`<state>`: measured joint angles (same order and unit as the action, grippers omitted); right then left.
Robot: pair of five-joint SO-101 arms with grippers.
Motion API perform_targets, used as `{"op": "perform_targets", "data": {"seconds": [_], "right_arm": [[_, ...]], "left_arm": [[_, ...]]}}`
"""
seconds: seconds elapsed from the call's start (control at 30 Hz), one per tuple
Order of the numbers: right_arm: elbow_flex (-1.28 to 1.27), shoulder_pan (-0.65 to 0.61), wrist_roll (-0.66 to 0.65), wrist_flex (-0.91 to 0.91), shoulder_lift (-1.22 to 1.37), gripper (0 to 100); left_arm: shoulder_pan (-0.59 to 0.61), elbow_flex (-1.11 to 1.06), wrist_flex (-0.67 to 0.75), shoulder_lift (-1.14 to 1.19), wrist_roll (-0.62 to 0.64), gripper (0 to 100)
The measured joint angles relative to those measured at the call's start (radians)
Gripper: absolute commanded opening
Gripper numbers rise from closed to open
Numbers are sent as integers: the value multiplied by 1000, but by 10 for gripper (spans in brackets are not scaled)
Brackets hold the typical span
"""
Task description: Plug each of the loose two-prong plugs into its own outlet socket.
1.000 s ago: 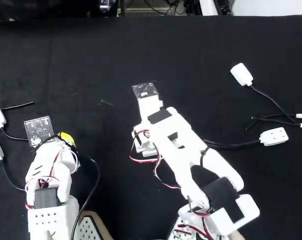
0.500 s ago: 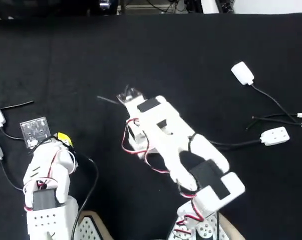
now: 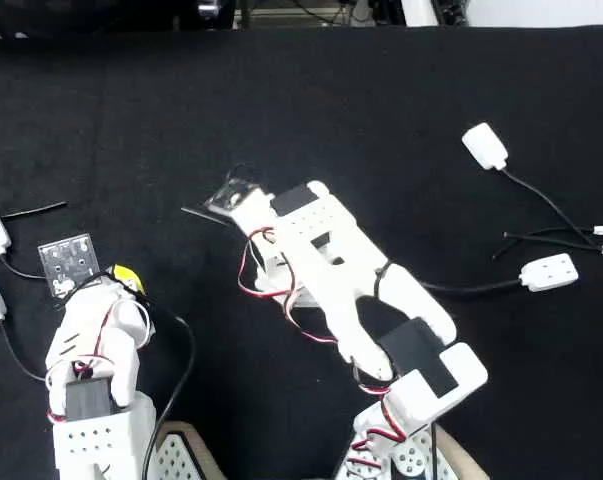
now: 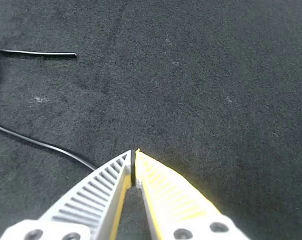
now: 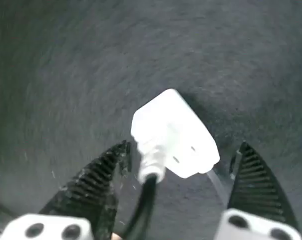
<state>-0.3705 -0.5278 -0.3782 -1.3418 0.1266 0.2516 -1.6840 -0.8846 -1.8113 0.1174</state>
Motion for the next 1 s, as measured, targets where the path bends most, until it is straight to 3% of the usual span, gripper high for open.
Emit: {"op": "perform_targets", "data": {"seconds": [0.3, 0.4, 0.9, 1.0], "right_arm": [[-5, -6, -503, -81, -78, 308], [-48, -8, -615, -78, -86, 308], [-127, 60, -657, 192, 29, 307], [-124, 61, -657, 198, 61, 257]], "left_arm": [[0, 0, 0, 0, 0, 30], [0, 0, 0, 0, 0, 30], [0, 0, 0, 0, 0, 30], [0, 0, 0, 0, 0, 30]]}}
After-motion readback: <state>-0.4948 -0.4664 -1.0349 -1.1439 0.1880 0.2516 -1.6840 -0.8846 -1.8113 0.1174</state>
